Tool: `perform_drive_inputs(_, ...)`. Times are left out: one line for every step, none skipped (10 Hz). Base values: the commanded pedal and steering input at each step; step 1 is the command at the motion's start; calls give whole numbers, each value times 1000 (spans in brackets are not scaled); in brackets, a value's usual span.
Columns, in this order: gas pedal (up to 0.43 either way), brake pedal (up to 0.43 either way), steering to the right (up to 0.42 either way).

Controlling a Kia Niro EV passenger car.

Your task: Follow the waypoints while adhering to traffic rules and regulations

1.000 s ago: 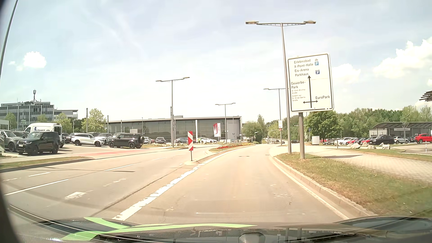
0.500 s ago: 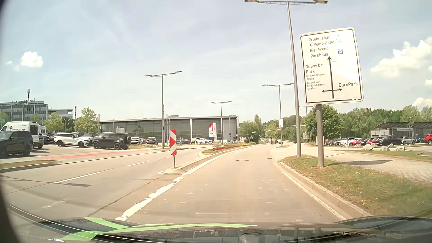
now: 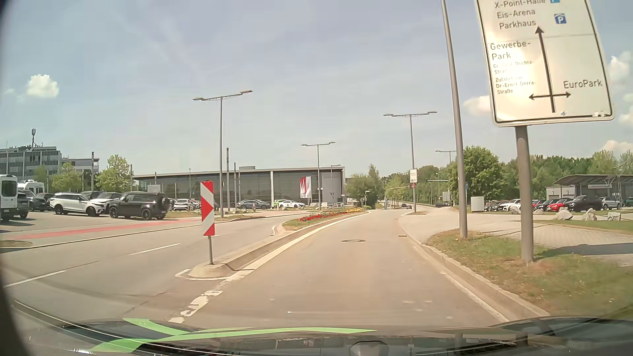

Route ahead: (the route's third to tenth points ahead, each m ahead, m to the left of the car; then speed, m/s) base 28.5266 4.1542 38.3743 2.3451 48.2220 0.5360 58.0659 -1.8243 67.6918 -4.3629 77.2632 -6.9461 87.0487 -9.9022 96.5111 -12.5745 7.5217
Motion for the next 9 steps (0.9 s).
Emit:
perform_drive_inputs(177, 0, 12)
perform_drive_inputs(177, 0, 14)
perform_drive_inputs(177, 0, 13)
perform_drive_inputs(177, 0, 12)
perform_drive_inputs(177, 0, 12)
perform_drive_inputs(177, 0, 11)
perform_drive_inputs(177, 0, 10)
perform_drive_inputs(177, 0, 10)
perform_drive_inputs(177, 0, 10)
